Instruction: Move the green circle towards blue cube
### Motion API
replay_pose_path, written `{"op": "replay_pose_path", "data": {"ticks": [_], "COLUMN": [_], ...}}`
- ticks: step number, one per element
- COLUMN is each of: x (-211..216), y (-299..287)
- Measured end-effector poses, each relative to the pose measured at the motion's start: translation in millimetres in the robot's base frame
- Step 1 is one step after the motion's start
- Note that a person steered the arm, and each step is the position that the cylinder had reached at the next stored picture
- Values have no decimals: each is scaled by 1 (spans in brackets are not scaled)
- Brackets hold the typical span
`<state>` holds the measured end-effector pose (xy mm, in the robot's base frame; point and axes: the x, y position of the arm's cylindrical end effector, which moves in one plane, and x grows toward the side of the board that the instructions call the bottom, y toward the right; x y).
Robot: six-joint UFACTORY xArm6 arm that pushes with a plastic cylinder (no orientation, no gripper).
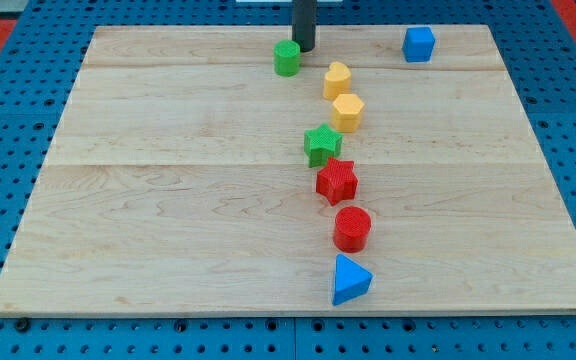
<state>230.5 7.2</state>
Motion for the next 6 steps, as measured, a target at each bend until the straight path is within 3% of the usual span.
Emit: {"op": "replay_pose_path", "data": {"ticks": [1, 2, 3, 5, 6], "x": [-15, -2, 44, 12, 14], "y": [-54, -84, -76, 59, 45]}}
